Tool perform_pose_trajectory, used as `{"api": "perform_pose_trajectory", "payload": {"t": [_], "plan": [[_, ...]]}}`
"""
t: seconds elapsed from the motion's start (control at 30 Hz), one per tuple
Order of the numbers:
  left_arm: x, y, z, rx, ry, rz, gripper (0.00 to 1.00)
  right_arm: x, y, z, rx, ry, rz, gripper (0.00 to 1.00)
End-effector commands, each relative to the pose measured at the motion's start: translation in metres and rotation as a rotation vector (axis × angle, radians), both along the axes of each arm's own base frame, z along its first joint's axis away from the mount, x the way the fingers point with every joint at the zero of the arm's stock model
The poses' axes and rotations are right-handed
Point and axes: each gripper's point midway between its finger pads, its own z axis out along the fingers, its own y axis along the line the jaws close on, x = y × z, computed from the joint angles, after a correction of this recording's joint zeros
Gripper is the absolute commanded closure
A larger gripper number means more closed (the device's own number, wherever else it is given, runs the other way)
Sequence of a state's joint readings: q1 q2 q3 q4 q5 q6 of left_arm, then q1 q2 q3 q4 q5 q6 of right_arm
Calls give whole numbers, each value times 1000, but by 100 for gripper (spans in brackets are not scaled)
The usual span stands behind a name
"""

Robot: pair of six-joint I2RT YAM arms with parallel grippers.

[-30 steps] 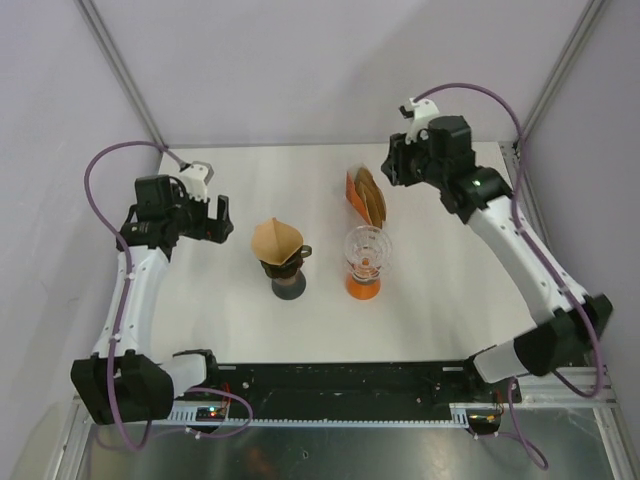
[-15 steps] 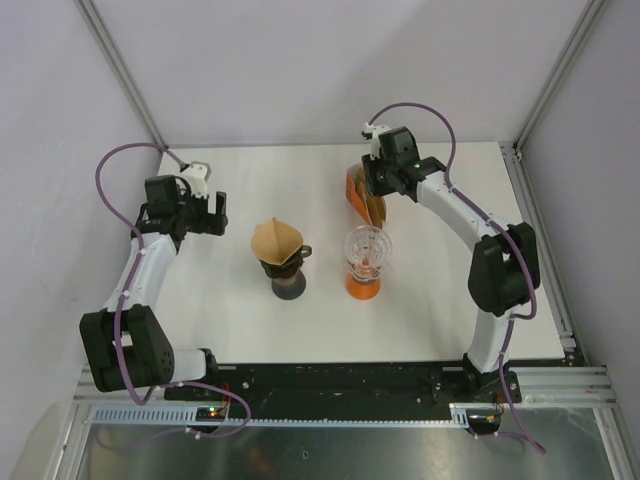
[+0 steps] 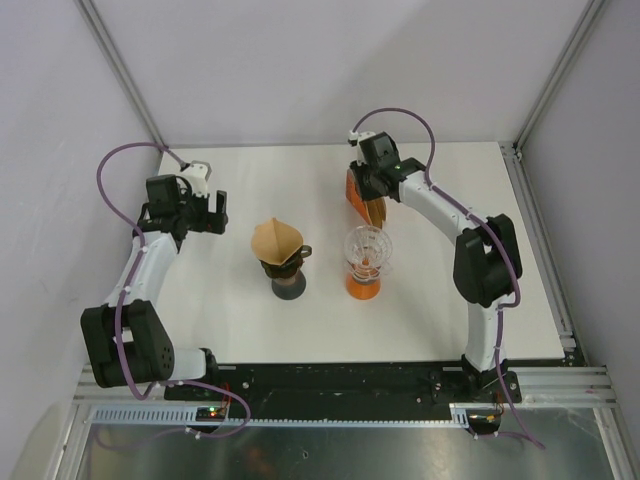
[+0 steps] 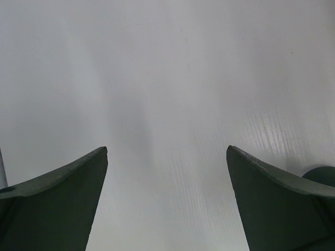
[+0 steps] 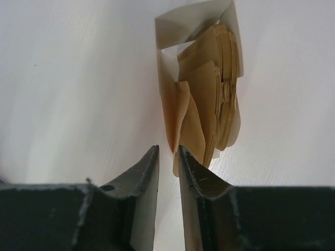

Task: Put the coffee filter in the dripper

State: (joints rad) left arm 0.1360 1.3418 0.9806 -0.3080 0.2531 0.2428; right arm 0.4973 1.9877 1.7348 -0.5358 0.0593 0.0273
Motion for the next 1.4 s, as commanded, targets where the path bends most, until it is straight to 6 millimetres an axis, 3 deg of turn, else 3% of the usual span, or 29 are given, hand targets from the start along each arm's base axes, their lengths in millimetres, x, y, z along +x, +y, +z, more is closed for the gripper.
{"api": "perform_pose_trajectory", "payload": {"t": [0.0,0.7,0.8,0.87,0.97,1.37], "plan": [[6,3,6,-10,-34,14,0,13,-7,13,-11,-40,-61,75],[7,4,6,-18,-33,13,0,25,-2,-5,-33,-23,-72,78],[7,4,6,-19,-35,11,0,27,-1,-5,-31,-25,-73,83],[7,4,6,-19,-35,11,0,28,1,-5,-27,-22,-65,92],[7,4,6,-17,-34,12,0,26,5,-1,-25,-22,-52,99],[2,3,16,-14,-57,8,0,10,0,30,-18,-59,-34,100]]}}
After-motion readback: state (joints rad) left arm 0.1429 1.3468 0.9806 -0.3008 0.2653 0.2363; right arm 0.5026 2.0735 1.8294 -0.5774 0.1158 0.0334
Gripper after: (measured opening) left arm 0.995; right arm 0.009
